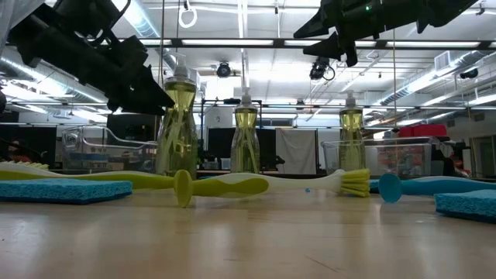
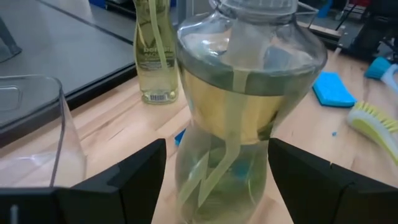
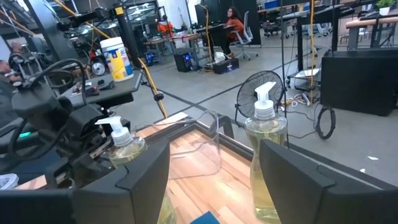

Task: Pick & Place Kitchen Sink Supplies
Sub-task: Put the yellow dish soap bottle into the right transparent bin

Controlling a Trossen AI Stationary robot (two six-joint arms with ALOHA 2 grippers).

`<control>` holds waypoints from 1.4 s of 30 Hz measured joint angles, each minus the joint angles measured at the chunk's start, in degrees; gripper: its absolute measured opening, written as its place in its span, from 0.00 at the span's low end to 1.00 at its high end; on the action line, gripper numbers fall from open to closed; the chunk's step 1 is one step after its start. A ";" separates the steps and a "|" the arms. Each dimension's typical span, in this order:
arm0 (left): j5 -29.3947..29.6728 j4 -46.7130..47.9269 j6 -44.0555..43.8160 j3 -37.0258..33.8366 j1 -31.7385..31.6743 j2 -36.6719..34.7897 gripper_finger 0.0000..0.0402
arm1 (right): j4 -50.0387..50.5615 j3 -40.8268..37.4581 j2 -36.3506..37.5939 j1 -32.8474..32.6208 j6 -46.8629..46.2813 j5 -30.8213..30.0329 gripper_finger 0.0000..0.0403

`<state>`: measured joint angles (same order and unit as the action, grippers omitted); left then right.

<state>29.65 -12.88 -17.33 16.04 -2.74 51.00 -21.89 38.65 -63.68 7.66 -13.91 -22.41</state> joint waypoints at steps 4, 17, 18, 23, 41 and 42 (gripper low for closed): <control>0.11 -0.35 1.81 -0.07 -0.02 0.00 0.71 | 0.02 0.00 0.00 0.00 0.01 -1.14 0.62; -2.69 -3.15 0.43 -0.07 -0.04 0.00 0.88 | 0.10 0.00 0.00 0.00 -0.64 -1.16 0.62; -2.69 -3.31 0.45 -0.07 -0.09 0.00 0.90 | 0.11 0.00 0.00 0.00 -0.63 -1.16 0.62; -1.87 -3.54 3.78 -0.07 -0.25 1.26 0.95 | 0.13 0.00 0.00 0.00 -0.63 -1.16 0.62; -6.40 -15.17 3.00 0.02 -6.10 13.07 0.93 | 3.52 0.00 0.00 0.01 -0.61 -1.16 0.62; -6.40 -16.05 3.03 0.02 -6.10 13.50 0.91 | 3.52 0.00 0.00 0.01 -0.61 -1.16 0.62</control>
<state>23.24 -28.92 -14.31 16.05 -8.84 64.51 -18.37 38.65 -63.68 7.68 -14.52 -23.57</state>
